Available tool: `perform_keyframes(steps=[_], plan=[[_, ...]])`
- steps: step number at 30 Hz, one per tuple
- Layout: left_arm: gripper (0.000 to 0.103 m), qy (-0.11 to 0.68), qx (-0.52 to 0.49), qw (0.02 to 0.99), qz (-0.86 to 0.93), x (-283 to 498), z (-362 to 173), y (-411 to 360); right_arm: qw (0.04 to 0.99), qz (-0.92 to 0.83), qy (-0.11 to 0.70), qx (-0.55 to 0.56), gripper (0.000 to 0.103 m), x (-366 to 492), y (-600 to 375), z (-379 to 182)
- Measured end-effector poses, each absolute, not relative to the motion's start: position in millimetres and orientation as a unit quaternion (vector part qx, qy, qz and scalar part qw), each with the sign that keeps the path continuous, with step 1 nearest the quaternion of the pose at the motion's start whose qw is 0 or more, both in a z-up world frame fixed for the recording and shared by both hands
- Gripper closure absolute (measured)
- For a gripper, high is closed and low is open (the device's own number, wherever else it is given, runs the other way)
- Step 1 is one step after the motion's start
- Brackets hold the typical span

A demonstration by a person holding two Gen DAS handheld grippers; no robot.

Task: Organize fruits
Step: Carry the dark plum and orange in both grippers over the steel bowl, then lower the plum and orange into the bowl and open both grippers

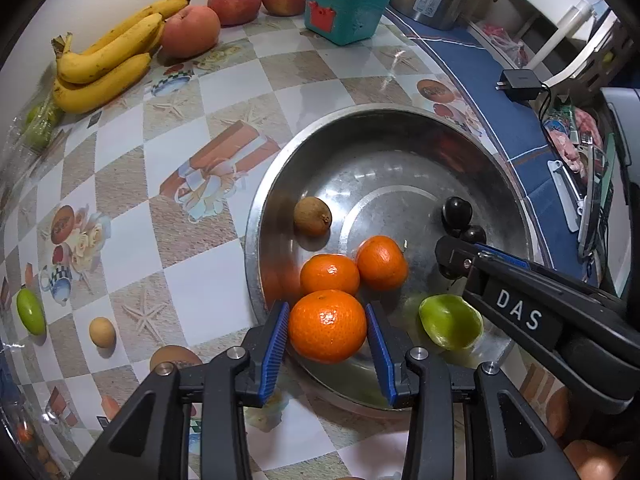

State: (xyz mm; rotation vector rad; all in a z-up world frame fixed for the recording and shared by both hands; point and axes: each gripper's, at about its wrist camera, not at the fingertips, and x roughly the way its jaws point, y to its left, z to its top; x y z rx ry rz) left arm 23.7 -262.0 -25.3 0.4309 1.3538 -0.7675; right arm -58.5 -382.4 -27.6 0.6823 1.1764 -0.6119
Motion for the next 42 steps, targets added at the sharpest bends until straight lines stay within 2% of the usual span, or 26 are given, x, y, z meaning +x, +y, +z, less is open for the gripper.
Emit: perform_keyframes(steps=[26,29,42], plan=[[0.059,0.623,0.204,0.672,-0.344,15,-45,-272,0.724,-0.273,0.548,0.318,0.073,-60,-386,-38],[0.059,0.622,0.2,0.673,-0.347,17,-42,-270,0.724,-0.274,0.549,0.316,0.07,-59,-384,-38],[0.054,0.59,0.186,0.712,-0.333,37,-9,-253,0.755,-0.28,0.506,0.309,0.07,-58,-382,-11]])
